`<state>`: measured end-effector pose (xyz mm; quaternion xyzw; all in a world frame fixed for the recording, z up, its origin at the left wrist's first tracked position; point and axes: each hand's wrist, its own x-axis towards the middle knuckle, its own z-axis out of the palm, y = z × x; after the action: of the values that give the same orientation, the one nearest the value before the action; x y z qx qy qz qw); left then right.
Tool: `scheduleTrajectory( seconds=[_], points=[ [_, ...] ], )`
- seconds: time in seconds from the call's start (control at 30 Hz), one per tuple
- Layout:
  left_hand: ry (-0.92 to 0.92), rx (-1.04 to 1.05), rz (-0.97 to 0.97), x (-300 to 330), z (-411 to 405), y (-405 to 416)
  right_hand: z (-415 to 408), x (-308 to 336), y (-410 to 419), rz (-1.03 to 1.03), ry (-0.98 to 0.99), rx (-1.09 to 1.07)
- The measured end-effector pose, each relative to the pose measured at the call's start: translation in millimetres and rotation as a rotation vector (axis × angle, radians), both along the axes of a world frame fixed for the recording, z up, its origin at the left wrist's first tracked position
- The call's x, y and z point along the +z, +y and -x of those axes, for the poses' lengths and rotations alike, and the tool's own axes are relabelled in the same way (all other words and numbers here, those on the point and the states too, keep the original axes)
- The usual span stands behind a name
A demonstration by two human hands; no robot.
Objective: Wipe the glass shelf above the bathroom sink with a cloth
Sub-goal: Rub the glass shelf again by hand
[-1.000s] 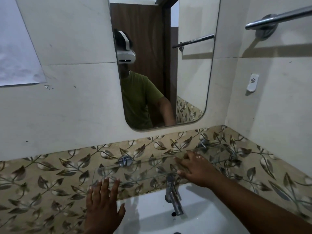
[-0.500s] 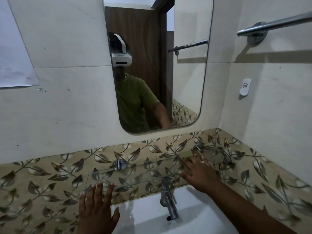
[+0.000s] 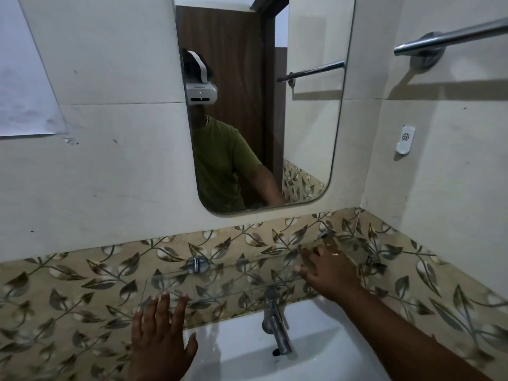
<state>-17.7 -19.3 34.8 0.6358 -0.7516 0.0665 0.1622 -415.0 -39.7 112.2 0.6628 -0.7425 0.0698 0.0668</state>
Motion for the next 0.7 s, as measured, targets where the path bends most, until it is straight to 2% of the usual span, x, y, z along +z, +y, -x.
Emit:
scheduleTrajectory(
  seconds=[0.13,0.27,0.43,0.6,0.7],
  points=[
    [-0.011,-0.013,0.0,-2.2,-5.2,-1.3,28.6,-3.5,18.8,0.025,0.027,0.11],
    [0.007,-0.014,-0.008,-0.6,-4.1,0.6,37.4,-1.0,14.6,0.121,-0.023,-0.012],
    [0.023,-0.013,-0.029,0.2,-2.1,1.9,-9.0,-15.9,4.3,0.195,-0.081,-0.141],
    [0.032,-0.01,-0.03,1.1,-0.7,1.6,-40.7,-28.7,3.8,0.241,-0.083,0.039],
    [0.025,-0.02,-0.041,2.8,-0.5,3.8,-28.8,-37.4,17.4,0.369,-0.152,0.19]
  ],
)
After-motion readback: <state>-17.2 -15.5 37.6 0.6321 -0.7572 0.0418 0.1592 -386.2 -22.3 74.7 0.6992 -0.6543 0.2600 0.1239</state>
